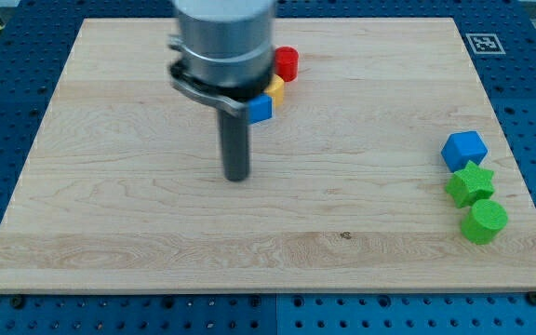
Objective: Place the blue triangle right to the yellow heart
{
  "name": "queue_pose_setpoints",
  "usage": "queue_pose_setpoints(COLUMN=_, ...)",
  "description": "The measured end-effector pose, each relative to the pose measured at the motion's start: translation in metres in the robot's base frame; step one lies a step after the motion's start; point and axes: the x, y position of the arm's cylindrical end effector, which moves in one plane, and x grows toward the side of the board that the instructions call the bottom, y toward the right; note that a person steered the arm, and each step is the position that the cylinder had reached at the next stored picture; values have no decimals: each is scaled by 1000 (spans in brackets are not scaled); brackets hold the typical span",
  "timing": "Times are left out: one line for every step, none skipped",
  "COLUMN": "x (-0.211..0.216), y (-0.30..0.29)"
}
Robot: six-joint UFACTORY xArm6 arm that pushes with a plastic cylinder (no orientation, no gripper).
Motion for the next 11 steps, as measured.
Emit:
queue_pose_setpoints(x=-44, y=-28)
queue_pose_setpoints(x=-77, y=-28)
queue_pose_setpoints(x=-98, y=0)
queue_pose_setpoints(x=-94, y=39)
queue_pose_setpoints(x=-63, y=57)
queue_pose_setpoints(x=-44, y=68)
queue_pose_setpoints(x=-34, y=95)
queue_pose_setpoints(x=-38, y=106)
queue_pose_setpoints(x=-51, y=106)
queue_pose_setpoints(x=-57, y=106)
queue_pose_setpoints(x=-76, y=106)
